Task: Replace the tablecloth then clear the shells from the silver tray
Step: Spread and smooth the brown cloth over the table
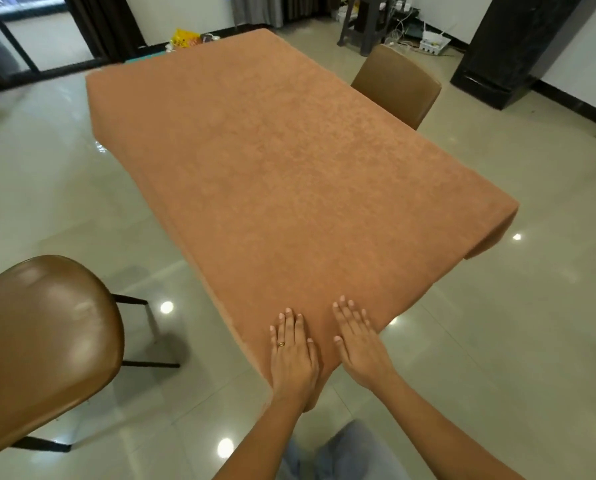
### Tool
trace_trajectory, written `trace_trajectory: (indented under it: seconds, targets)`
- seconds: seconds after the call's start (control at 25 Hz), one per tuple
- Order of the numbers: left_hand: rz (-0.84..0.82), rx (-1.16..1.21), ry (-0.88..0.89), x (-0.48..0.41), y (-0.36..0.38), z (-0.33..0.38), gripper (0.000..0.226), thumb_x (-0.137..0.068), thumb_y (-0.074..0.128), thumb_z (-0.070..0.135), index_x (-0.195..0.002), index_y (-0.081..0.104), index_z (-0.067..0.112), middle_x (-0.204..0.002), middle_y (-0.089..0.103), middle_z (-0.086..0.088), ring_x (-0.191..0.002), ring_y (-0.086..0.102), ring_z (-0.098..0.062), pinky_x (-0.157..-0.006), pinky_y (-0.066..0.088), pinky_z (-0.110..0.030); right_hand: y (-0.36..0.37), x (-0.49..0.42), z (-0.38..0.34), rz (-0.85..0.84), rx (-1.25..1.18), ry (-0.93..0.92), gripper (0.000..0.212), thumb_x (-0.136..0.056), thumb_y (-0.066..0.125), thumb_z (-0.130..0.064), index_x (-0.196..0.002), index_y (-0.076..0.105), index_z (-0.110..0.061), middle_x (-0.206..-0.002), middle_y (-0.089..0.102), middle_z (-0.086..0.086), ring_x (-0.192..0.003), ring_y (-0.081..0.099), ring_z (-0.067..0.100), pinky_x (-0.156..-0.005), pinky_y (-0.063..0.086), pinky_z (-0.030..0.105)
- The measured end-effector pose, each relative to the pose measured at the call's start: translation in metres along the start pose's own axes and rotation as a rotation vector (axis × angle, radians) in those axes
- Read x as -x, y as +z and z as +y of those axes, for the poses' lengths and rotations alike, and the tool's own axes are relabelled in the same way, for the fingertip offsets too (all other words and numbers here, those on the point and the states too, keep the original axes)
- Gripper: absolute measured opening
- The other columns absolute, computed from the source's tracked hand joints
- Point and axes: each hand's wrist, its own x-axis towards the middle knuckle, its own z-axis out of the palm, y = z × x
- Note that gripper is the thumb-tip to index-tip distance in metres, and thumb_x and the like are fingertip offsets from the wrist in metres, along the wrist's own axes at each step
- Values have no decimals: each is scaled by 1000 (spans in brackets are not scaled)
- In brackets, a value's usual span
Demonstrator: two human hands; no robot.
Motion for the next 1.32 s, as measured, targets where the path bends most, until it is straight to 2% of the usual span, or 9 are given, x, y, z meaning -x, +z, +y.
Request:
trace_trajectory:
  seconds: [0.16,0.28,0.36,0.52,0.64,0.8,0.92,1.16,1.32]
  targets:
    - [65,84,-94,-5,13,23,60,-94,15,34,-148,30,12,-156,18,-3,-145,12,-16,-116,-6,-31,8,-15,-5,-43,-23,-64,57,-97,28,-35,-150,24,-15,-157,23,2,-146,15,14,-115,10,39]
    - [126,25,-143,-3,23,21,55,-97,26,35,-149,26,17,-155,24,-1,-144,18,-14,-117,-2,-30,-7,-22,43,-75,65,-161,58,-96,32,-42,-150,27,-20,-156,26,-2,-144,16,11,-114,11,43]
    - [117,7,-154,-6,27,23,57,-95,27,38,-149,24,19,-155,24,1,-143,15,-12,-118,-5,-28,-23,-34,88,-67,72,-133,59,-97,28,-45,-150,24,-21,-157,22,-3,-145,12,10,-116,5,41]
    - [164,-110,-246,-8,31,30,57,-92,28,39,-144,41,18,-150,37,0,-141,28,-14,-118,-1,-33,-47,-53,165,-60,67,-80,62,-98,19,-47,-152,15,-18,-158,11,-2,-146,2,11,-118,-6,34]
    - [196,-105,-427,-27,37,64,54,-92,28,36,-132,55,11,-142,49,-8,-135,41,-25,-117,3,-41,-49,-67,158,-67,23,-158,62,-98,22,-41,-151,18,-9,-158,14,5,-146,7,18,-118,-4,35]
    - [173,-8,-299,-65,65,127,53,-96,27,34,-146,35,17,-153,30,-5,-142,26,-22,-117,3,-38,-38,-73,124,-119,18,-328,59,-94,33,-34,-148,29,-10,-155,27,6,-144,16,16,-115,7,39]
    - [179,-49,-265,-65,76,128,54,-97,28,36,-148,30,20,-154,29,-4,-143,21,-18,-117,3,-37,-40,-78,145,-125,57,-365,58,-95,33,-38,-149,29,-17,-155,27,1,-144,21,15,-115,10,42]
    - [169,-61,-275,-64,78,127,55,-95,31,38,-148,31,24,-153,32,0,-142,23,-14,-118,4,-34,-73,-101,256,-26,79,-123,63,-95,20,-48,-151,19,-18,-158,18,-2,-146,8,11,-118,-5,37]
    - [193,-97,-327,-71,75,133,51,-92,32,38,-134,52,18,-142,49,-4,-135,39,-19,-117,7,-38,-84,-105,269,-25,24,-59,69,-97,7,-51,-150,23,-9,-157,21,8,-146,11,18,-118,0,38]
